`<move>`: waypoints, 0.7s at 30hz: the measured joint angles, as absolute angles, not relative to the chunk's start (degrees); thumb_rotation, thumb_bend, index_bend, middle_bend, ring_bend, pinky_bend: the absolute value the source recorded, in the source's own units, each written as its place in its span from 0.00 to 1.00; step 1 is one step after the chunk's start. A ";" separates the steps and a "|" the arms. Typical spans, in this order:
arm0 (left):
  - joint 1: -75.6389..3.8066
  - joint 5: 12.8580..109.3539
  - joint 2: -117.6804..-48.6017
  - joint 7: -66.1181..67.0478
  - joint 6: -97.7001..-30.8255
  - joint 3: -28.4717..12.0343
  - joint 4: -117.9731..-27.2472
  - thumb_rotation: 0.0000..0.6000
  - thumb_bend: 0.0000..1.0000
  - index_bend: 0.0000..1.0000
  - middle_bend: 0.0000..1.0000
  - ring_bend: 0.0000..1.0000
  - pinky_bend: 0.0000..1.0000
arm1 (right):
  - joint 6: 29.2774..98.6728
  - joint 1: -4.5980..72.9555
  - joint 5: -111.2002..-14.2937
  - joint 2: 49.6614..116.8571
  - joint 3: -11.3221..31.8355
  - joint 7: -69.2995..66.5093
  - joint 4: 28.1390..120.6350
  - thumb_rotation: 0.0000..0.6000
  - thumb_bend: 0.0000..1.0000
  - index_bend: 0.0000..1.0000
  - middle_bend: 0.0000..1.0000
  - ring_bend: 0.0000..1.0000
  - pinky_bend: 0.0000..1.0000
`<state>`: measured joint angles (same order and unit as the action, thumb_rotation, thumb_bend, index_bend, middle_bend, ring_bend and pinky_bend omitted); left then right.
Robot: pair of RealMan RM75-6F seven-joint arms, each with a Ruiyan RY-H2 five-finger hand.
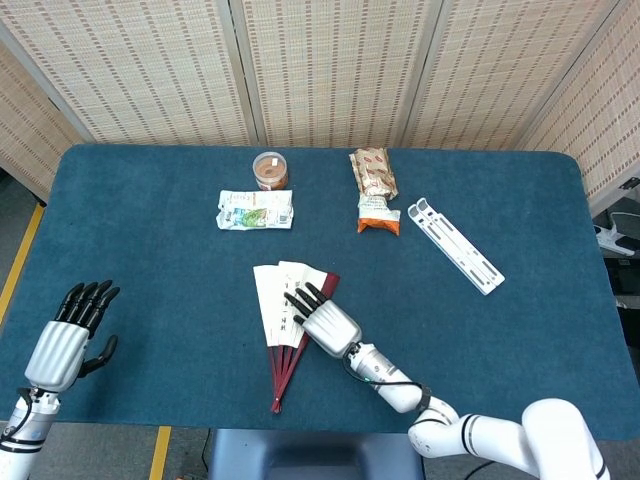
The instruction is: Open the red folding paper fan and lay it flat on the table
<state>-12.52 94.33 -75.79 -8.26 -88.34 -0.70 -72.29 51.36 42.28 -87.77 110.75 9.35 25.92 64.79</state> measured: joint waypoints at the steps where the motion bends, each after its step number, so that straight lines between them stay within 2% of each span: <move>1: -12.48 94.19 -75.84 -8.17 -88.38 -0.78 -72.20 1.00 0.46 0.00 0.00 0.00 0.04 | 51.92 42.40 -87.84 111.38 9.32 25.42 63.94 1.00 0.19 0.39 0.00 0.00 0.00; 11: -12.47 93.47 -76.08 -7.00 -88.05 -1.14 -72.00 1.00 0.46 0.00 0.00 0.00 0.04 | 54.57 44.38 -88.15 116.96 9.02 21.38 55.89 1.00 0.22 0.46 0.00 0.00 0.00; 14: -12.36 93.13 -76.34 -6.60 -88.10 -1.31 -71.82 1.00 0.46 0.00 0.00 0.00 0.04 | 55.02 45.11 -88.16 118.33 9.17 20.34 53.92 1.00 0.29 0.50 0.00 0.00 0.00; 21: -12.18 93.03 -76.20 -6.20 -88.64 -1.55 -71.83 1.00 0.46 0.00 0.00 0.00 0.04 | 58.53 46.38 -89.14 121.20 9.43 17.42 48.97 1.00 0.55 0.60 0.07 0.00 0.03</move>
<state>-12.18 93.03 -76.20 -6.20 -88.64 -1.55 -71.83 58.53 46.38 -89.14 121.20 9.43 17.42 48.97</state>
